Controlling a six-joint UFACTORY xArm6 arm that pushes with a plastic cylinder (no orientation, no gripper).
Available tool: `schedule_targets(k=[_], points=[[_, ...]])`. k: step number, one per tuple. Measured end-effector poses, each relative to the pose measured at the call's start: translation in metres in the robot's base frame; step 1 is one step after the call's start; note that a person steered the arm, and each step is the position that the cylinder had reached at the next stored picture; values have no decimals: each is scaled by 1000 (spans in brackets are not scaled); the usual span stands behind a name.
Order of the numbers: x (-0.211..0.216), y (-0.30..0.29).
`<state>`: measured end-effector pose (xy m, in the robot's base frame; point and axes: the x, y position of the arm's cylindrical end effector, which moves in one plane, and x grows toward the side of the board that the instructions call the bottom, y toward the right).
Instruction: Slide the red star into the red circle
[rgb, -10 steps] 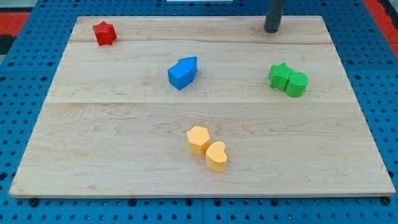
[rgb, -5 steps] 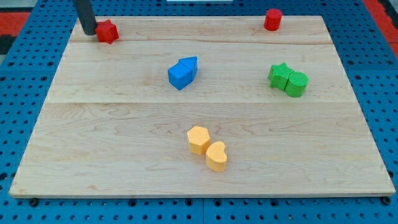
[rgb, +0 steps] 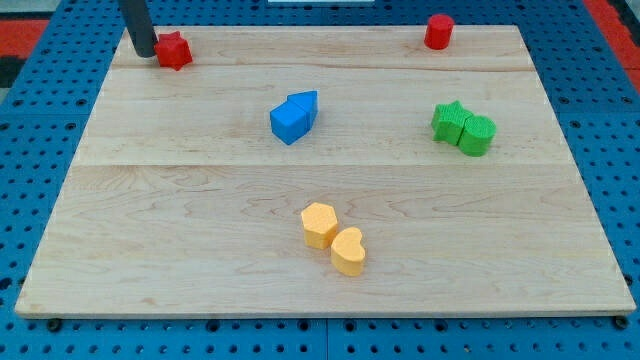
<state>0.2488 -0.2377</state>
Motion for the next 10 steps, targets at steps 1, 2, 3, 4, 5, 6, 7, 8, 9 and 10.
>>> schedule_targets(k=[1, 2, 3, 4, 5, 6, 7, 8, 9, 10], points=[[9, 6], [18, 26], [26, 60], [9, 58], [-20, 53], [-30, 82], [-53, 72], [-54, 111], [-37, 152], [-20, 182]])
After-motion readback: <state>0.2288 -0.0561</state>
